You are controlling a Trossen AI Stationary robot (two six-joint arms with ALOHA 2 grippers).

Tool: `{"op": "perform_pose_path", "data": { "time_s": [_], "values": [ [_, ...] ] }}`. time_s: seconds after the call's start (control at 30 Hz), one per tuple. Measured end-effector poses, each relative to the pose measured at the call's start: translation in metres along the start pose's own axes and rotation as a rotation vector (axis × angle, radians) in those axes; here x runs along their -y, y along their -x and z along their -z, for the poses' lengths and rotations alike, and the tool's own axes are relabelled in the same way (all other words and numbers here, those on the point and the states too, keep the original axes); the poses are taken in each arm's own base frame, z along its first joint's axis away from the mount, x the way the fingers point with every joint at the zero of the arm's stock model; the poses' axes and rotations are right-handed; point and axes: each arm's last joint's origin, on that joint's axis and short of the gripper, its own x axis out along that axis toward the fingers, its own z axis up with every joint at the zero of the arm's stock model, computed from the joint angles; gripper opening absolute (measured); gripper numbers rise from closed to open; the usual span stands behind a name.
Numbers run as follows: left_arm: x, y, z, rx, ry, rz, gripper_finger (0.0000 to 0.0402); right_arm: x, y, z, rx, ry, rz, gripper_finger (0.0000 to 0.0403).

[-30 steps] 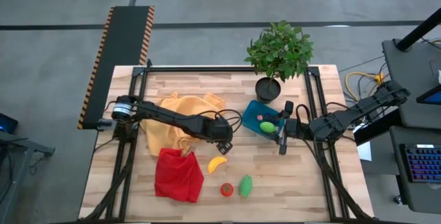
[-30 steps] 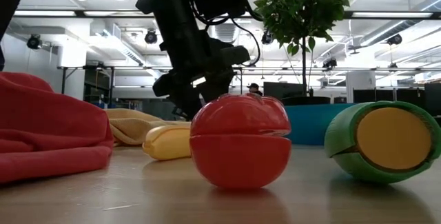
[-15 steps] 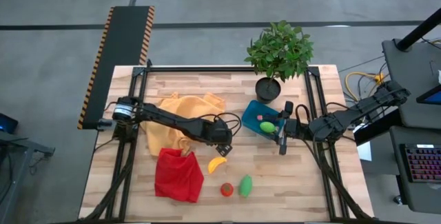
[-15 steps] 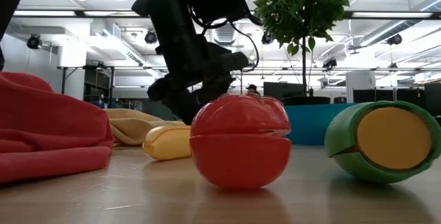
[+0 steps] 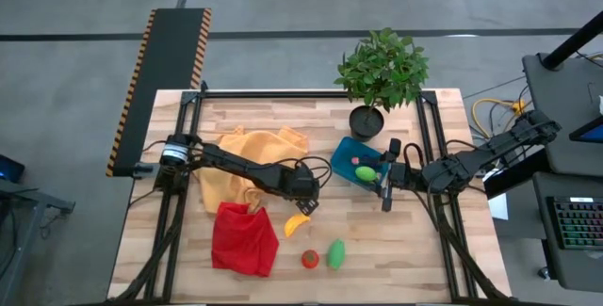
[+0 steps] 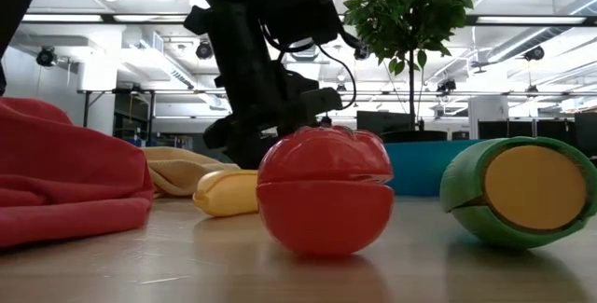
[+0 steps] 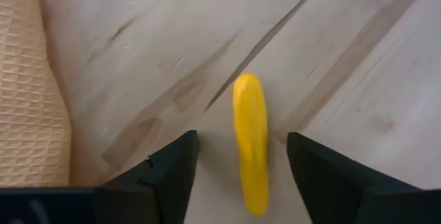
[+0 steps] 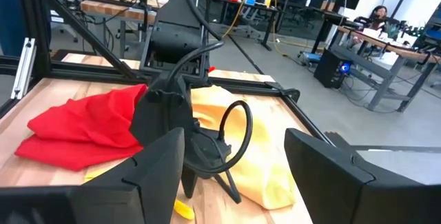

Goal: Pick and placing Produce into tupperware
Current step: Put the small corn into the blue bin

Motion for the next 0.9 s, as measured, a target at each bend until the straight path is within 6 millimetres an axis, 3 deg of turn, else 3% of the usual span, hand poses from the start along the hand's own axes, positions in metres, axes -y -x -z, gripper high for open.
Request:
{"op": "perform_pose_path", "data": {
  "time_s": [0.47,0.67,0.9],
  "values": [
    [-0.001,0.001,0.001,-0.021,-0.144,-0.010,0.0012,0.000,0.000,0.000,-0.002,0.001,0.000,0.0243],
    [0.003,0.006,-0.005,-0.043,-0.260,0.056,0.0006,0.000,0.000,0.000,-0.002,0.002,0.000,0.0244],
    [0.012,0.037,-0.022,0.054,-0.351,0.158,0.0002,0.000,0.000,0.000,0.002,-0.001,0.002,0.0240]
  ]
}}
